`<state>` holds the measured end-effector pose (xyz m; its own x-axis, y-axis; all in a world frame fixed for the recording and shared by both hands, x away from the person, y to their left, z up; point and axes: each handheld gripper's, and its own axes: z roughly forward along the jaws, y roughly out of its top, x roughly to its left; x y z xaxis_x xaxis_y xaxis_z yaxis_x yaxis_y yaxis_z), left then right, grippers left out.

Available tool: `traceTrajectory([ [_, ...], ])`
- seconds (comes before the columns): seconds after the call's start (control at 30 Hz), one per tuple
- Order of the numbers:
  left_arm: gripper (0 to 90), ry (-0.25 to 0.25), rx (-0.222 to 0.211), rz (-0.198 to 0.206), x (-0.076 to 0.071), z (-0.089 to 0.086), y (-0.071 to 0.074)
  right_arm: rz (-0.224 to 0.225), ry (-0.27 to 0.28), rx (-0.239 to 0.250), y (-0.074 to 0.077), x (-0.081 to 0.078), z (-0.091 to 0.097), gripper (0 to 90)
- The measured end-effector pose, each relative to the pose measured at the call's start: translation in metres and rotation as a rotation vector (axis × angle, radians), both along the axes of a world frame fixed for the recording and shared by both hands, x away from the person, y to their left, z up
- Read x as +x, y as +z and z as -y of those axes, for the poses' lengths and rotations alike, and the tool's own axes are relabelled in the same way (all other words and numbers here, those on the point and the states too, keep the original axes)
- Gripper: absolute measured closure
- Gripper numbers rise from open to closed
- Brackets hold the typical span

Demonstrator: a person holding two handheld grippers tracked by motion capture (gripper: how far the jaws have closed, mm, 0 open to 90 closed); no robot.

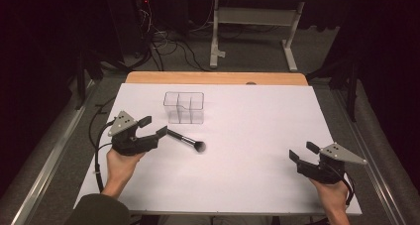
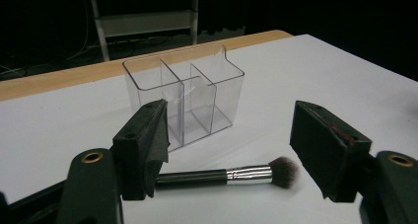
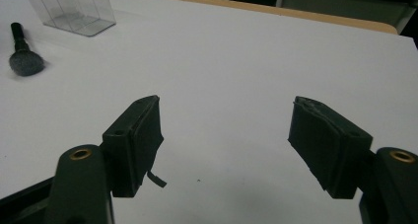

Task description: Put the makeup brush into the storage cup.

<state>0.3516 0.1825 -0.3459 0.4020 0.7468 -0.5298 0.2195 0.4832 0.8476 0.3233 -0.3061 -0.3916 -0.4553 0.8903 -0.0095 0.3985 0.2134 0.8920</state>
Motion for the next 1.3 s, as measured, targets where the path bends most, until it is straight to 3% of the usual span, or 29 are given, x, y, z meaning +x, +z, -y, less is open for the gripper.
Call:
traceTrajectory([
  [0.5,31.1,-0.020,-0.014,0.011,0.014,0.014,0.011,0.003,0.003,0.001,0.000,0.000,0.000,30.2],
  [0.73,31.1,-0.034,-0.034,-0.005,0.020,0.020,0.013,0.007,0.000,0.001,0.000,0.000,0.001,30.2],
  [1.3,31.2,-0.056,-0.014,-0.021,0.035,0.040,0.013,0.006,0.017,-0.002,0.000,0.000,-0.001,30.2],
])
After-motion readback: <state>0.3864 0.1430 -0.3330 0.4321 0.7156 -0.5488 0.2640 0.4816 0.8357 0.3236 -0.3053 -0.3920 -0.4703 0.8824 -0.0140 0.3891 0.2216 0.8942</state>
